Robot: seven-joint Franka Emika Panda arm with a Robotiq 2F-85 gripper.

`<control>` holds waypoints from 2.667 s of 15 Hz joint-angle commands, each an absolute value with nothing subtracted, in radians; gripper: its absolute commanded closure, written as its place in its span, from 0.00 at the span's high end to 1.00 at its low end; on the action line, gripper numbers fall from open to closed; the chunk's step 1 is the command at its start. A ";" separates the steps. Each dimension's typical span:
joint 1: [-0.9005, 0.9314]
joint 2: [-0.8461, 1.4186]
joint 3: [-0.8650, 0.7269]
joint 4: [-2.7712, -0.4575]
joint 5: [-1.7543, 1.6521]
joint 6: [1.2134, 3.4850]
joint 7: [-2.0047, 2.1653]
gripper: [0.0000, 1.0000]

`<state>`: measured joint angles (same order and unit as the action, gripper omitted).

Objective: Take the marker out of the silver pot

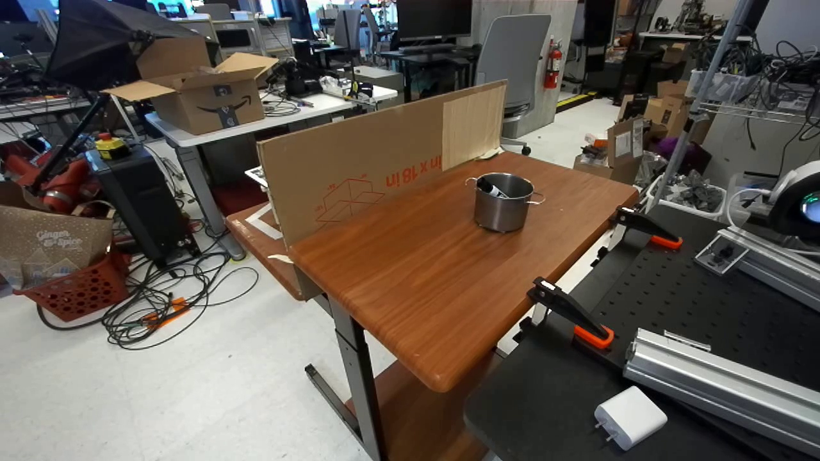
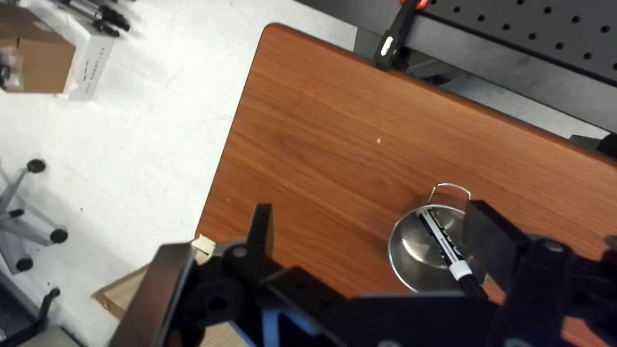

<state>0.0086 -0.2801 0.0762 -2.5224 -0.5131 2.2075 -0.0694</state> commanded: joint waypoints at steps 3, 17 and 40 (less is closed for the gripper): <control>0.004 -0.166 0.062 -2.533 -0.706 2.508 -0.120 1.00; -0.103 0.225 0.220 -2.584 -0.361 3.084 -0.798 1.00; -0.146 0.217 0.262 -2.368 -0.047 2.661 -1.087 1.00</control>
<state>-0.2069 0.2230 0.3182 -2.3896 -0.0665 2.7214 -1.0710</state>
